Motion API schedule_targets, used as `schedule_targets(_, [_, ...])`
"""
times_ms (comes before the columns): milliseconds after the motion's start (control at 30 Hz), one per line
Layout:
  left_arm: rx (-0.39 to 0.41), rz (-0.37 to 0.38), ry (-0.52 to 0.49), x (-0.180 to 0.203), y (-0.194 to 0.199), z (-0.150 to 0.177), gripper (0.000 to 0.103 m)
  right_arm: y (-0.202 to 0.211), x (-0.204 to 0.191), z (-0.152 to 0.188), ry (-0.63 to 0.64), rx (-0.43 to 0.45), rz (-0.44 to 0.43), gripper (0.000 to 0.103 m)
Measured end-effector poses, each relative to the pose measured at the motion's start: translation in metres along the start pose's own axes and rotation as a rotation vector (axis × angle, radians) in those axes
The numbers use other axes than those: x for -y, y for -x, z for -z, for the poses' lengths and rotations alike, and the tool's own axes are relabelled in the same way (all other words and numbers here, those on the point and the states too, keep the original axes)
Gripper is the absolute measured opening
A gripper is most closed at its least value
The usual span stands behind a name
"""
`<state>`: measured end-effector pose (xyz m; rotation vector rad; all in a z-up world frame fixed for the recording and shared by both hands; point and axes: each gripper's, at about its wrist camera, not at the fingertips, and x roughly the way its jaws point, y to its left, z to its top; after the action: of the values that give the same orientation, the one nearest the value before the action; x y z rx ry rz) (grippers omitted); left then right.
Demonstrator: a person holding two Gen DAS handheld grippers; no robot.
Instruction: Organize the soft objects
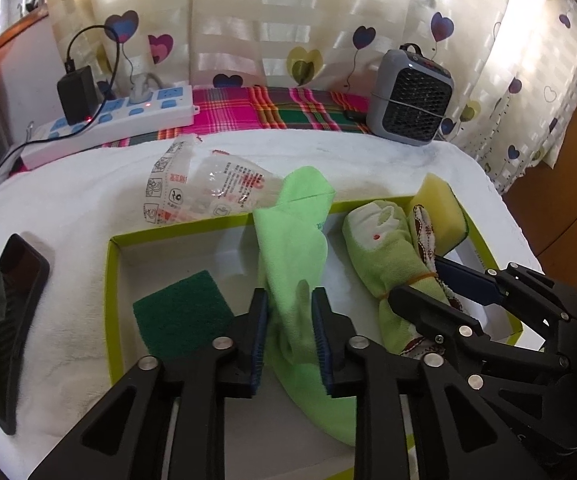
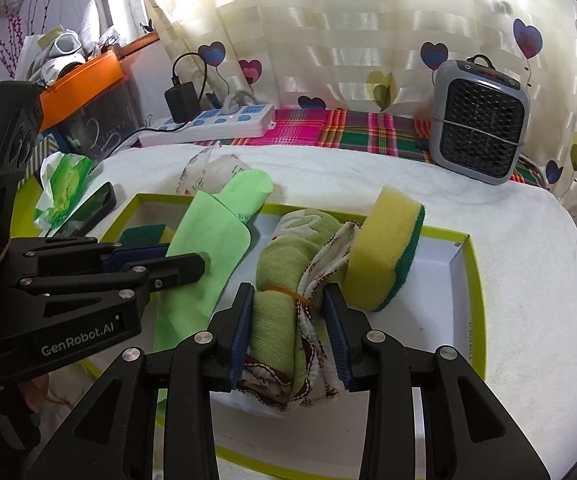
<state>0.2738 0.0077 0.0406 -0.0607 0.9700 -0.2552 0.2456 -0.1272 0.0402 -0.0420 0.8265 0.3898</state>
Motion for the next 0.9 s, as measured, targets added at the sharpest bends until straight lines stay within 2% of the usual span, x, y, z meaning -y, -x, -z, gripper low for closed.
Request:
schedule_targets(167, [0.003, -0.007, 0.000, 0.001, 0.001, 0.002, 0.025, 0.003, -0.001, 0.001, -0.002, 0.009, 0.002, 0.042])
schedule_targets(333, [0.007, -0.011, -0.001, 0.001, 0.005, 0.004, 0.034, 0.007, -0.003, 0.001, 0.006, 0.017, 0.009, 0.048])
schedule_targets(533, [0.018, -0.021, 0.004, 0.000, 0.012, 0.008, 0.036, 0.013, -0.003, 0.005, -0.006, 0.026, 0.009, 0.054])
schedule_targets(900, [0.048, -0.027, 0.002, 0.002, 0.032, 0.021, 0.043, 0.030, -0.005, 0.013, -0.019, 0.047, 0.014, 0.056])
